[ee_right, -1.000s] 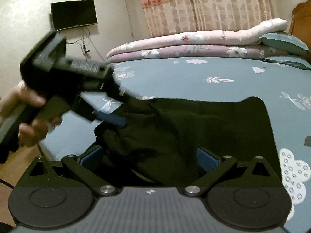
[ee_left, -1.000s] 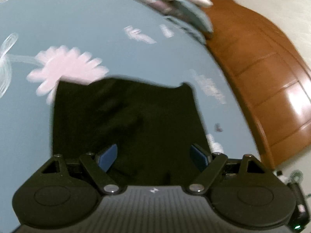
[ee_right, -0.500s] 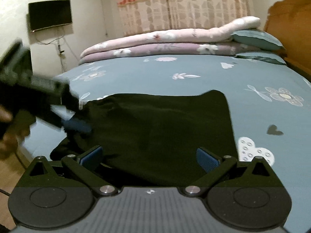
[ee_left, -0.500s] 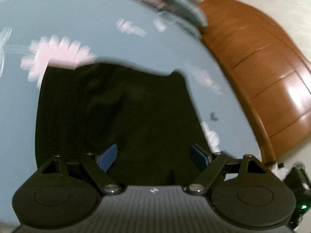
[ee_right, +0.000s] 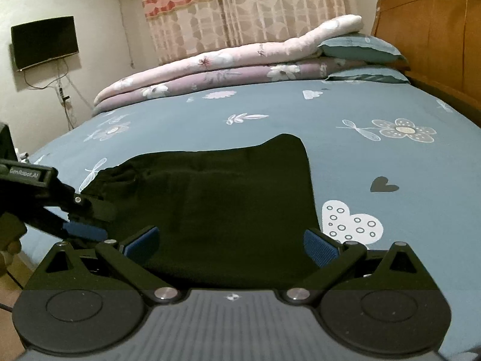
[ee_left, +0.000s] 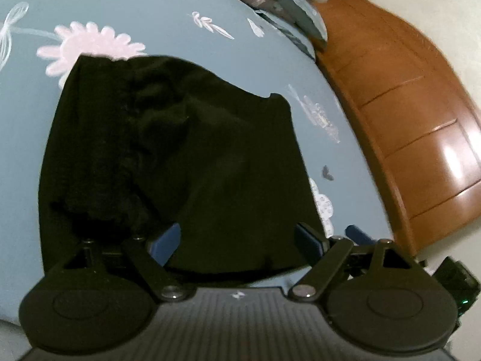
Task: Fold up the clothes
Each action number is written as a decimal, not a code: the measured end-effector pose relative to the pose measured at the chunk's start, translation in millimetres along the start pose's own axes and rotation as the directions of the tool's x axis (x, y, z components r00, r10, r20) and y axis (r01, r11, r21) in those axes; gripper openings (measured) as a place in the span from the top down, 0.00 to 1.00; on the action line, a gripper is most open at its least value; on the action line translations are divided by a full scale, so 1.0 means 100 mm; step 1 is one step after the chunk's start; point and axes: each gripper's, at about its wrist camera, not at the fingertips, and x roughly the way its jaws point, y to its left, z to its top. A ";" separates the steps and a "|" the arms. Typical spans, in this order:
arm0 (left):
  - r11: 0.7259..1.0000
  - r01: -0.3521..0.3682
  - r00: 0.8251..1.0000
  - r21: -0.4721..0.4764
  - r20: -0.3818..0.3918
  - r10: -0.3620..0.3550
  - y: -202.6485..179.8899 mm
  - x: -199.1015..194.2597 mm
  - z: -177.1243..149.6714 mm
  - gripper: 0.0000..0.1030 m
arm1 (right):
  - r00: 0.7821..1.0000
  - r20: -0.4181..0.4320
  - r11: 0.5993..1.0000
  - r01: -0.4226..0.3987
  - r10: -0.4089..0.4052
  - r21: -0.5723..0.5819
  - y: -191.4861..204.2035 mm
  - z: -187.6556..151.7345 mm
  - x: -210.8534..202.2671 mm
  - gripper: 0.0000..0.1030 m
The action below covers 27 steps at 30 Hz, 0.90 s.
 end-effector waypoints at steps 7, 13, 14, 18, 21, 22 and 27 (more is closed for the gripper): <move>0.989 -0.098 0.990 0.109 0.113 0.085 -0.23 -0.29 0.12 0.18 | 0.990 0.010 0.988 -0.142 0.143 -0.062 0.20 0.18 0.17 0.00; 0.995 -0.057 0.989 0.078 0.140 0.046 -0.15 -0.42 0.16 0.18 | 0.957 -0.057 0.945 -0.291 0.286 -0.151 0.49 0.36 0.56 0.00; 0.997 -0.047 0.988 0.067 0.147 0.037 -0.12 -0.44 0.16 0.18 | 0.951 -0.072 0.937 -0.309 0.301 -0.162 0.53 0.37 0.63 0.00; 0.994 -0.078 0.983 0.073 0.169 0.064 -0.07 -0.51 0.17 0.17 | 0.941 -0.143 0.930 -0.327 0.306 -0.166 0.59 0.31 0.91 0.00; 0.994 -0.083 0.983 0.077 0.171 0.069 -0.05 -0.52 0.17 0.13 | 0.948 -0.149 0.936 -0.305 0.281 -0.178 0.56 0.21 0.97 0.00; 0.993 -0.088 0.982 0.078 0.171 0.074 -0.04 -0.52 0.17 0.13 | 0.950 -0.154 0.937 -0.298 0.272 -0.184 0.55 0.21 0.97 0.00; 0.994 -0.080 0.981 0.073 0.185 0.065 -0.03 -0.51 0.20 0.13 | 0.952 -0.134 0.937 -0.298 0.277 -0.181 0.55 0.39 0.89 0.00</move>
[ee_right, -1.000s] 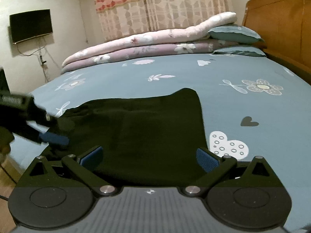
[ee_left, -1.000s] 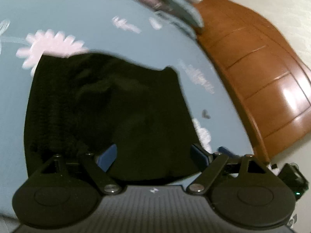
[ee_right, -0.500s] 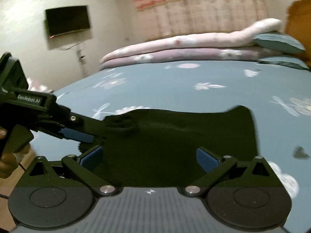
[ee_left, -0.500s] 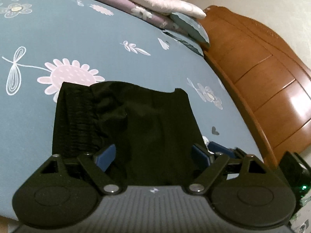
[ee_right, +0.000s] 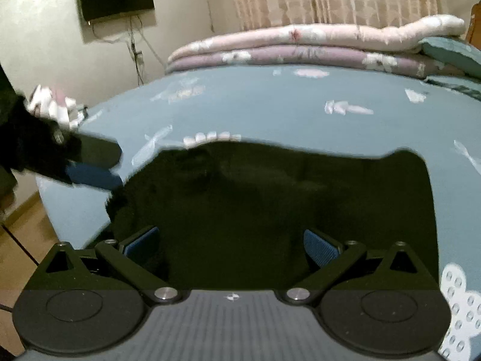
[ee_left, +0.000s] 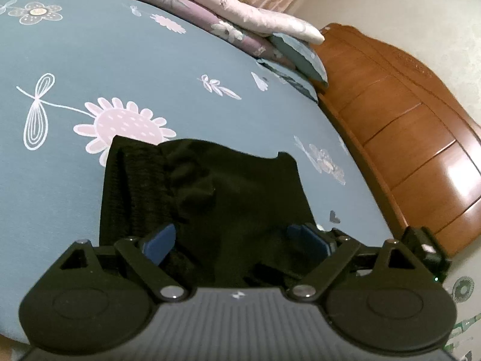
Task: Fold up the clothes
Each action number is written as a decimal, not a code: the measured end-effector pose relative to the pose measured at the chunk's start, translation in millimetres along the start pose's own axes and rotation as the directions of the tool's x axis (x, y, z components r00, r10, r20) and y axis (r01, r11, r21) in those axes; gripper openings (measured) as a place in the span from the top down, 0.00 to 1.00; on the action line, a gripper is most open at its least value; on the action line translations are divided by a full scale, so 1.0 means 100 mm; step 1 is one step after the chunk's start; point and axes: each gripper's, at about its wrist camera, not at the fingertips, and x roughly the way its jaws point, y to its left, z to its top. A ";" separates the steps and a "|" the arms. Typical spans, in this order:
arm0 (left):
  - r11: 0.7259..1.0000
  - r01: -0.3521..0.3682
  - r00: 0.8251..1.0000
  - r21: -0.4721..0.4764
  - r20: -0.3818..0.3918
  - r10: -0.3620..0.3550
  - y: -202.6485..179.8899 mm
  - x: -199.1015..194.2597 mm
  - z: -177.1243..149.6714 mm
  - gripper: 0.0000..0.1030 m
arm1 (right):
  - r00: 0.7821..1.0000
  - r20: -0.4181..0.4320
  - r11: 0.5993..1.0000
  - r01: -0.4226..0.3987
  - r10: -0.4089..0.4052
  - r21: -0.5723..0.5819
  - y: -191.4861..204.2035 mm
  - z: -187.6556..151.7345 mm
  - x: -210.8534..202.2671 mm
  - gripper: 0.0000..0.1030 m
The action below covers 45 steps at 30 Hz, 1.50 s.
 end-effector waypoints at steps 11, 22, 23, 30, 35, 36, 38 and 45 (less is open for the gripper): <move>1.000 -0.007 1.000 -0.005 0.001 0.007 0.04 -0.04 0.00 0.13 | 0.997 -0.057 0.997 0.042 -0.046 -0.061 0.04 -0.04 0.21 0.00; 1.000 0.023 1.000 0.013 -0.001 -0.023 -0.05 0.03 0.02 0.13 | 1.000 -0.013 0.999 0.019 -0.019 -0.041 0.28 -0.31 0.01 0.00; 1.000 0.024 1.000 0.016 -0.005 -0.024 -0.06 0.05 0.04 0.13 | 0.999 -0.004 0.997 0.035 -0.036 -0.067 0.32 -0.34 0.02 0.00; 0.991 0.062 0.998 0.116 -0.034 -0.059 -0.23 0.28 0.33 0.13 | 0.999 -0.004 0.998 0.051 -0.051 -0.045 0.35 -0.35 0.01 0.00; 0.995 0.025 0.996 0.096 -0.086 -0.017 -0.09 0.71 0.40 0.13 | 0.996 -0.012 0.989 0.084 -0.086 -0.119 0.46 -0.33 -0.01 0.00; 0.998 0.017 0.994 0.068 -0.106 -0.009 0.00 0.81 0.39 0.13 | 0.997 -0.013 0.991 0.079 -0.081 -0.106 0.47 -0.32 -0.04 0.00; 0.999 0.028 0.993 0.037 -0.117 -0.024 0.11 0.89 0.37 0.13 | 0.998 -0.005 0.995 0.065 -0.065 -0.080 0.48 -0.31 -0.13 0.00; 0.978 0.202 0.974 0.058 -0.118 -0.195 -0.17 0.74 0.49 0.13 | 0.999 -0.018 0.998 0.031 -0.032 -0.060 0.46 -0.44 -0.08 0.00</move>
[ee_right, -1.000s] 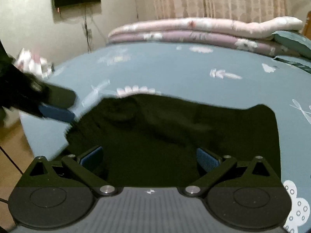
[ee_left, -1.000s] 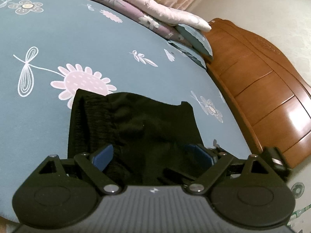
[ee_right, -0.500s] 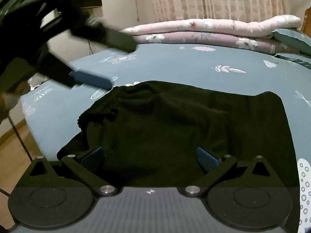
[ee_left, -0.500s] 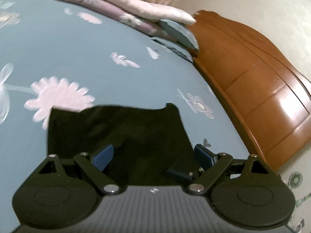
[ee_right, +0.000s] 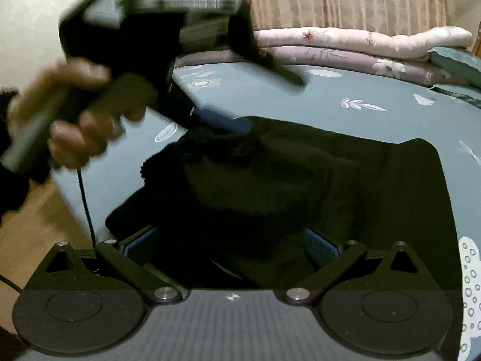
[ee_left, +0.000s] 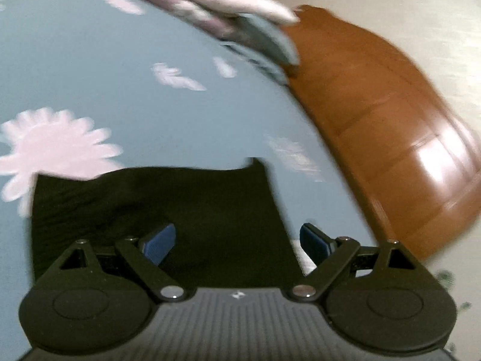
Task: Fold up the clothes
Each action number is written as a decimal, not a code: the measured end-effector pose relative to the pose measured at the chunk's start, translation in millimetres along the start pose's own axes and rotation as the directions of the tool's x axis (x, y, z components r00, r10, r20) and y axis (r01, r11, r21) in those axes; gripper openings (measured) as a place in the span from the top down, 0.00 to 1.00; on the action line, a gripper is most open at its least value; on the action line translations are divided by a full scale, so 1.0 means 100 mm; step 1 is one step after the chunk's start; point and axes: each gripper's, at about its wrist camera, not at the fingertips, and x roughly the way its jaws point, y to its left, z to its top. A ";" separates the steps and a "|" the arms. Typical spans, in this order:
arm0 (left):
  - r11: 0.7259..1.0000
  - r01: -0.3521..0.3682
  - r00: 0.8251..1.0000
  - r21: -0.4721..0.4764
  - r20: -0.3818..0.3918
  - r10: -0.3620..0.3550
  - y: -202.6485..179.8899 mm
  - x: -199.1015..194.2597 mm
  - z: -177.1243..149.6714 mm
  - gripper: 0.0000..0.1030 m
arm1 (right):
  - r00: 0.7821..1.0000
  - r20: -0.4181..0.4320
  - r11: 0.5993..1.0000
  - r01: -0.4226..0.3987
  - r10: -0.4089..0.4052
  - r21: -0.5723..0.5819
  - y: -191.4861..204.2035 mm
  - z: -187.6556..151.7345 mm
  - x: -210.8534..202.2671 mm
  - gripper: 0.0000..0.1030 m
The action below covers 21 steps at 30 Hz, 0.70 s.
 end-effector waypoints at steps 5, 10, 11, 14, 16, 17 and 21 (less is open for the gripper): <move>0.997 0.034 0.993 0.070 -0.115 -0.025 -0.23 0.40 0.13 0.13 | 1.000 -0.015 1.000 0.003 -0.003 -0.004 0.01 -0.01 0.03 0.00; 0.998 0.038 0.980 0.042 -0.198 -0.029 -0.19 0.79 0.08 0.13 | 1.000 0.004 0.999 -0.022 0.022 0.023 -0.04 -0.03 0.02 0.00; 0.998 0.039 0.978 0.040 -0.207 -0.030 -0.19 0.84 0.06 0.11 | 1.000 0.004 1.000 -0.013 0.014 -0.004 -0.01 -0.04 0.03 0.00; 0.999 0.039 0.975 0.032 -0.220 -0.031 -0.15 0.93 0.05 0.09 | 1.000 -0.001 0.994 0.027 -0.027 -0.103 0.11 -0.08 0.06 0.00; 0.999 0.030 0.974 0.039 -0.226 -0.021 -0.16 0.93 0.07 0.09 | 0.999 -0.002 0.988 0.051 -0.052 -0.148 0.18 -0.09 0.07 0.00; 0.999 0.025 0.973 0.044 -0.229 -0.014 -0.18 0.93 0.08 0.09 | 0.999 -0.004 0.987 0.050 -0.051 -0.151 0.19 -0.07 0.05 0.00; 0.996 -0.011 0.979 0.087 -0.204 0.029 -0.26 0.72 0.13 0.10 | 1.000 0.016 0.994 0.022 -0.021 -0.110 0.14 0.04 -0.12 0.00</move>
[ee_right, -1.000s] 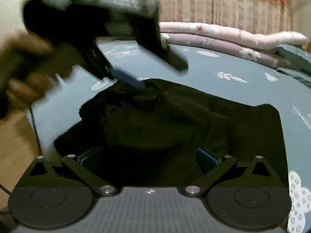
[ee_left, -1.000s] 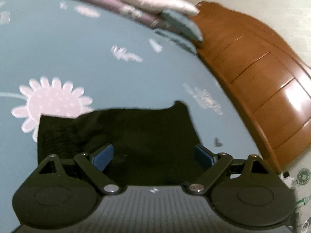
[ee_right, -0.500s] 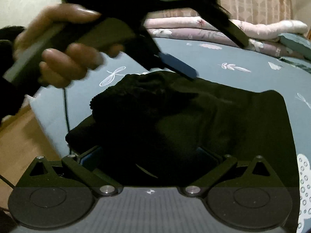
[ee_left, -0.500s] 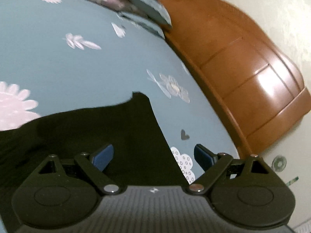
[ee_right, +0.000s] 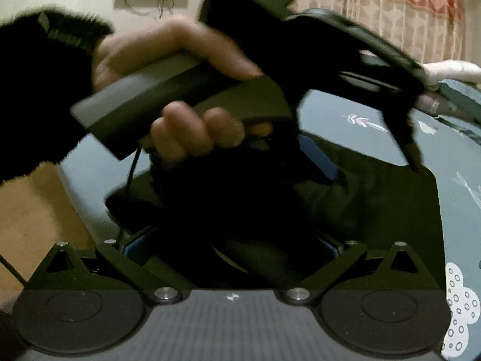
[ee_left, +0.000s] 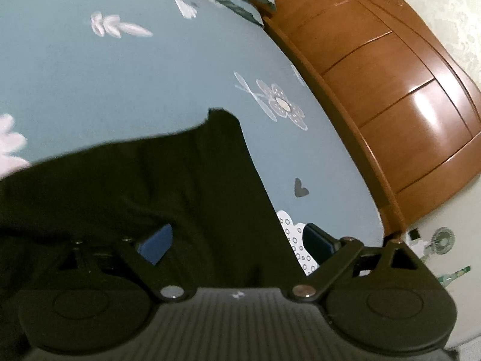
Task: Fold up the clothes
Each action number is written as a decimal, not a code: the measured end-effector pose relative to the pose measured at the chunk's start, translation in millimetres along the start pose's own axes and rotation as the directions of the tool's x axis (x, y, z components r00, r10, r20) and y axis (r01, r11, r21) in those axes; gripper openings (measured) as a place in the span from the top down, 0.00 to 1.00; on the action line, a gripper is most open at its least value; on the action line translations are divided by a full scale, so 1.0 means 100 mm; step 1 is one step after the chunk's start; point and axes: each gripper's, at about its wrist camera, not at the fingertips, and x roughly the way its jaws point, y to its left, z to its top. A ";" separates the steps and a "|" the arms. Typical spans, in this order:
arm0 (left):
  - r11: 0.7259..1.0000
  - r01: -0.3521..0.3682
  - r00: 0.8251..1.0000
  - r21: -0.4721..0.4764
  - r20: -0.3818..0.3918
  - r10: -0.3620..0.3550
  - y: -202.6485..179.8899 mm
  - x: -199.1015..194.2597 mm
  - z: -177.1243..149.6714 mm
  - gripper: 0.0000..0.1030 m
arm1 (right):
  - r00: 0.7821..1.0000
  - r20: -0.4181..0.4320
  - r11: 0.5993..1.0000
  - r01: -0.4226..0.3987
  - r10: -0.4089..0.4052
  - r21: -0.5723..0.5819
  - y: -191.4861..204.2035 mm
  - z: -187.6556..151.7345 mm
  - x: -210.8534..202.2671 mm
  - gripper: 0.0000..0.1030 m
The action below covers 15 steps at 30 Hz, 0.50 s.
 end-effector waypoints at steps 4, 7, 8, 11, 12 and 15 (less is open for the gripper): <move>0.999 -0.051 0.997 -0.002 0.057 0.051 0.05 -0.48 -0.03 0.10 | 0.998 0.064 0.999 0.018 -0.022 0.051 -0.12 0.06 -0.23 0.00; 0.994 -0.105 0.989 -0.028 0.098 0.108 0.17 -0.90 -0.11 0.10 | 0.996 0.089 0.996 0.022 -0.031 0.092 -0.21 0.06 -0.34 0.00; 0.991 -0.123 0.985 -0.043 0.113 0.127 0.22 -1.05 -0.15 0.10 | 0.995 0.093 0.994 0.018 -0.028 0.105 -0.23 0.06 -0.36 0.00; 0.981 -0.165 0.973 -0.098 0.146 0.178 0.40 -1.41 -0.29 0.10 | 0.995 0.100 0.991 0.001 -0.014 0.135 -0.26 0.07 -0.37 0.00; 0.977 -0.174 0.970 -0.125 0.150 0.192 0.48 -1.49 -0.35 0.10 | 0.995 0.102 0.989 -0.004 -0.011 0.145 -0.26 0.05 -0.38 0.00; 0.961 -0.166 0.968 -0.220 0.151 0.202 0.74 -1.57 -0.52 0.11 | 0.995 0.101 0.987 -0.013 -0.004 0.163 -0.27 0.04 -0.41 0.00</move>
